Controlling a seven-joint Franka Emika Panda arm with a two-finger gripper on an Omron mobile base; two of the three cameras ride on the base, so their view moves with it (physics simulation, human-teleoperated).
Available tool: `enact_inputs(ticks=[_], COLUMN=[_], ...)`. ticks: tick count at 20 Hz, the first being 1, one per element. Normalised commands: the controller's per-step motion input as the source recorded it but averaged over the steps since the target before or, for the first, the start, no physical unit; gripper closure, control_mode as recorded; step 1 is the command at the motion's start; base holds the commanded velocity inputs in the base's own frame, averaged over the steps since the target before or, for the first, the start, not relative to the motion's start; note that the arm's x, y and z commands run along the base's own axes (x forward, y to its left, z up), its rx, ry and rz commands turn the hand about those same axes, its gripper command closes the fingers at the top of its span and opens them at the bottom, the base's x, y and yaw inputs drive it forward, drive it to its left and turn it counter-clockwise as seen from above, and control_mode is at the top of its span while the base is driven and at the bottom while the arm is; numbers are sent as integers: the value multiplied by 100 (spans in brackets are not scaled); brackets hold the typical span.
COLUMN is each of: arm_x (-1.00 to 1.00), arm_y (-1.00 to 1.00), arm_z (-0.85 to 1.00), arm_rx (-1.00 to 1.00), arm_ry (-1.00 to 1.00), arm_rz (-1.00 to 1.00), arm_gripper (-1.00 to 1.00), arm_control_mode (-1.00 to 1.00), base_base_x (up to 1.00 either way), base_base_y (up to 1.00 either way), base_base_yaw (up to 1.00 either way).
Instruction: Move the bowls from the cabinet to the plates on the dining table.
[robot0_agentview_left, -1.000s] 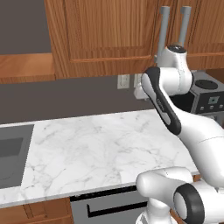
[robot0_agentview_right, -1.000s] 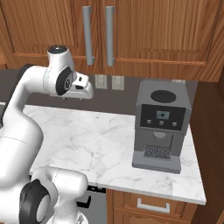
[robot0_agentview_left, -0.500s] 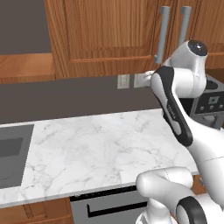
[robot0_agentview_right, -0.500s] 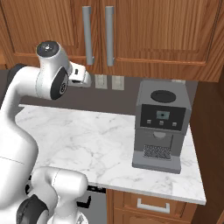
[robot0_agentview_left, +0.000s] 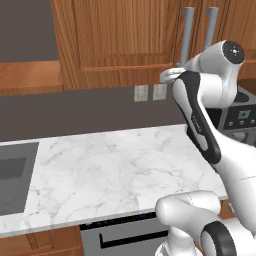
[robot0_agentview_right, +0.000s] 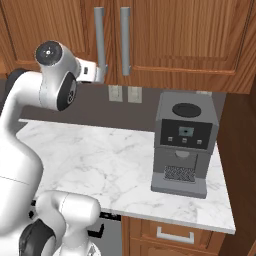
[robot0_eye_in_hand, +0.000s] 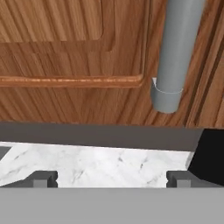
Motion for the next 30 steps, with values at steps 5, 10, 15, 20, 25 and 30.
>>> enact_inputs(ticks=[5,10,15,20,25,30], arm_x=[26,22,24,1,23,40], arm_y=[-18,-28,-18,-2,-3,0], arm_z=[45,45,29,0,-10,-17], arm_rx=[0,1,1,0,0,0], arm_ry=[0,-1,-6,-1,0,-2], arm_rz=[-3,-3,-3,0,0,0], arm_gripper=[-100,-100,-100,-100,-100,-100], arm_control_mode=[-100,-100,-100,-100,-100,-100], base_base_x=[0,0,0,0,0,0], base_base_y=[0,0,0,0,0,0], base_base_yaw=[0,0,0,0,0,0])
